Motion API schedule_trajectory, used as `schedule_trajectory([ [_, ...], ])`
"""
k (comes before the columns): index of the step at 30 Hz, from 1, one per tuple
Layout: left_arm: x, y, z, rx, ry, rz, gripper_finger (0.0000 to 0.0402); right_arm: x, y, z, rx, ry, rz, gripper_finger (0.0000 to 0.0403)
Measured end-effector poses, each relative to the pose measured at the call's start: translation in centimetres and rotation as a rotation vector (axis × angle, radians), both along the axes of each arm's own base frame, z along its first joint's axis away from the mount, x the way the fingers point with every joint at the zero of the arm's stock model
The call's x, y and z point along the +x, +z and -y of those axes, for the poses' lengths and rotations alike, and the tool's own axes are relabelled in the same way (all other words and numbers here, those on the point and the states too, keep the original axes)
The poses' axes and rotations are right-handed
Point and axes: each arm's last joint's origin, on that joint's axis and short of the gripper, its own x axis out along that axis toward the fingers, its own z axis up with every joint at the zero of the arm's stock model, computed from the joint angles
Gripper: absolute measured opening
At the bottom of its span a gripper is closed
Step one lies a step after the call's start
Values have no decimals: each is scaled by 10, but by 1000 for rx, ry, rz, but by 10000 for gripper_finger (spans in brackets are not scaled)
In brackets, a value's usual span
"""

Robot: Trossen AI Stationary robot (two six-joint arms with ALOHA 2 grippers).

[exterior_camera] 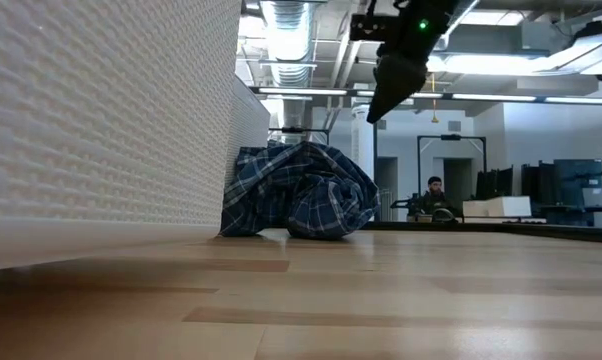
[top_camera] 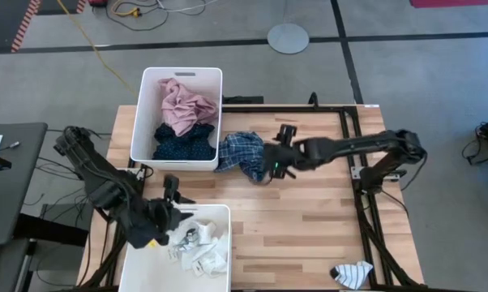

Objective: Sort clothes
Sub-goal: Put the blue checkered shorts into the top white bin

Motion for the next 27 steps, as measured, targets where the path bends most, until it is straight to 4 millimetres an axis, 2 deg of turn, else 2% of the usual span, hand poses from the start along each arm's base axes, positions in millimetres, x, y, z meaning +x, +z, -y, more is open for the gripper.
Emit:
schedule_trajectory([
  [4,-9,-10,-15,-42,29,38,158,-4,2,21,154,83,126,255],
  [7,-18,-17,-24,-104,44,84,158,-7,-10,31,233,153,213,255],
  [11,-31,-23,-36,-211,77,142,158,-15,-26,37,257,153,217,255],
  [14,-39,-26,-43,-280,95,160,158,-15,-27,29,308,195,247,255],
  [20,-43,-26,-46,-314,91,187,158,-5,-27,-3,321,311,326,274],
  [27,-38,-24,-41,-304,54,220,158,1,-33,0,275,258,342,349],
])
